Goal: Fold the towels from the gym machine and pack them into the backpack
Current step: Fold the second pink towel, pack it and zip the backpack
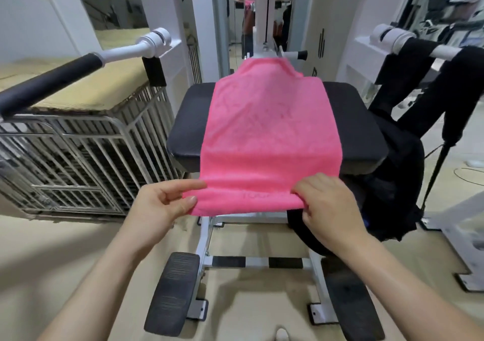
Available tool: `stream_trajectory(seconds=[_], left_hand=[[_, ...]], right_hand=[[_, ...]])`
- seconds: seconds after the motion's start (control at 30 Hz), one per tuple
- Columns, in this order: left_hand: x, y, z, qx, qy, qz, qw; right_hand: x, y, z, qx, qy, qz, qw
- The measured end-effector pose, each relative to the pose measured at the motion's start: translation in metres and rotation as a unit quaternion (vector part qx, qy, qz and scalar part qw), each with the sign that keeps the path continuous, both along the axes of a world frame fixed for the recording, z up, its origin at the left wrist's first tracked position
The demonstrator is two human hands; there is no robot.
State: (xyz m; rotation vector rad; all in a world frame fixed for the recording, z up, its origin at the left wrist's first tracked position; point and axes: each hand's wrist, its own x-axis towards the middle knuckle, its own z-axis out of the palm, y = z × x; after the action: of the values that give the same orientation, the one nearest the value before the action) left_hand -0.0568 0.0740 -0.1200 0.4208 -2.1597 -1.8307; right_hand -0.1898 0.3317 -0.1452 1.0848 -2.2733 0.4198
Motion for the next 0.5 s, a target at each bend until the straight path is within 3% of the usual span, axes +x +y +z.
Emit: stream_trajectory(seconds=[0.07, 0.17, 0.23, 0.27, 0.3, 0.37, 0.4, 0.5], left_hand=[[0.005, -0.009, -0.001, -0.003, -0.009, -0.009, 1.0], [0.016, -0.017, 0.006, 0.092, 0.007, -0.068, 0.993], [0.018, -0.019, 0.011, 0.109, 0.007, -0.105, 0.988], [0.018, -0.016, 0.012, 0.067, -0.008, -0.113, 0.991], [0.017, -0.014, 0.01, -0.04, -0.028, -0.097, 0.994], [0.012, -0.007, 0.001, -0.308, -0.012, -0.021, 0.951], [0.01, -0.005, -0.003, -0.385, 0.005, 0.009, 0.923], [0.007, -0.004, -0.005, -0.462, 0.053, 0.013, 0.885]], right_hand=[[-0.001, 0.013, 0.012, -0.019, 0.018, -0.014, 1.0], [-0.002, 0.031, 0.022, -0.09, 0.022, -0.053, 0.994], [0.001, 0.04, 0.021, -0.133, 0.0, -0.073, 0.988], [0.001, 0.045, 0.019, -0.144, -0.016, -0.082, 0.986], [0.001, 0.049, 0.018, -0.15, -0.033, -0.089, 0.984], [0.001, 0.056, 0.015, -0.157, -0.079, -0.083, 0.981], [0.0, 0.059, 0.013, -0.173, -0.119, -0.071, 0.975], [0.008, 0.067, 0.017, -0.22, -0.243, -0.056, 0.943]])
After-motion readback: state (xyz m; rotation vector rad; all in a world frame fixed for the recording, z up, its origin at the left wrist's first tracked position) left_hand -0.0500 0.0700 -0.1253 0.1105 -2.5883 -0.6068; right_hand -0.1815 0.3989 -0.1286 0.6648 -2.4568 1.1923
